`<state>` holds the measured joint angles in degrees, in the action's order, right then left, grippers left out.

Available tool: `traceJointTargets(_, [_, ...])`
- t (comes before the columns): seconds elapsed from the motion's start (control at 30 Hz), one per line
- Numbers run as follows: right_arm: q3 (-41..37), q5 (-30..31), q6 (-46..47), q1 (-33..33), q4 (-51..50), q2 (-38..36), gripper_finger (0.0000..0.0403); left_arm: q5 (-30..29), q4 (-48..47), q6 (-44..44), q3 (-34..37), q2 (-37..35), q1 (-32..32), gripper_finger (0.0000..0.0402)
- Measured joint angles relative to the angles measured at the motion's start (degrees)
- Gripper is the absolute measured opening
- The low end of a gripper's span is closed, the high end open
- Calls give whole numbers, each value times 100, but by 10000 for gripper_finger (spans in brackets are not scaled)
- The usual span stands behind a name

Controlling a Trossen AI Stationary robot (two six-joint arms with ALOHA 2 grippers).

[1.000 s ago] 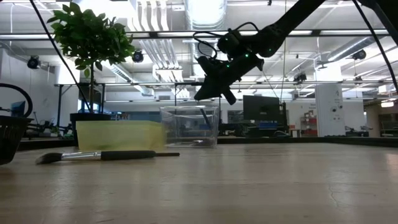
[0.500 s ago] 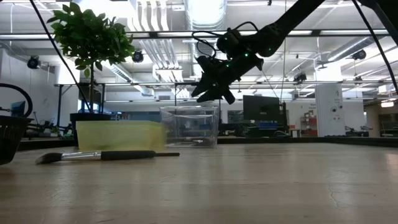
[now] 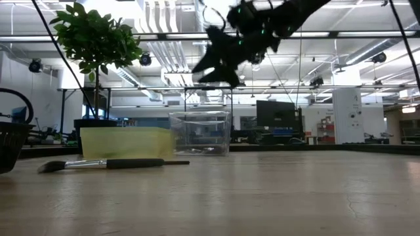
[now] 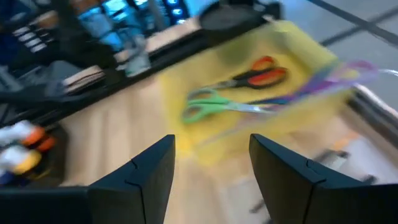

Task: Pick & Place Paint Supplies
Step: Put the black foundation brush into the transparent bin

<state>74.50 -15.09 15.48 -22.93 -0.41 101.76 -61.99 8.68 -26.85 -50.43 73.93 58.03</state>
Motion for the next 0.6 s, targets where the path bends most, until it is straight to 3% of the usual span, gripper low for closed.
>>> traceJointTargets(0.17, [-2, 50, -239, 505, -335, -554, 205, 329, -1913, 1823, -436, 0, -750, 116])
traceJointTargets(0.3, [-4, 756, -511, 819, -979, -1078, 205, 1868, -3378, 3034, -779, 97, -1664, 116])
traceJointTargets(0.53, [-234, 1204, -631, 1158, -1478, -2041, 205, 4812, -4626, 3416, -1442, 311, -3269, 116])
traceJointTargets(0.6, [-404, 1359, -665, 1192, -1468, -2286, 205, 5276, -5004, 3542, -1657, 455, -3587, 116])
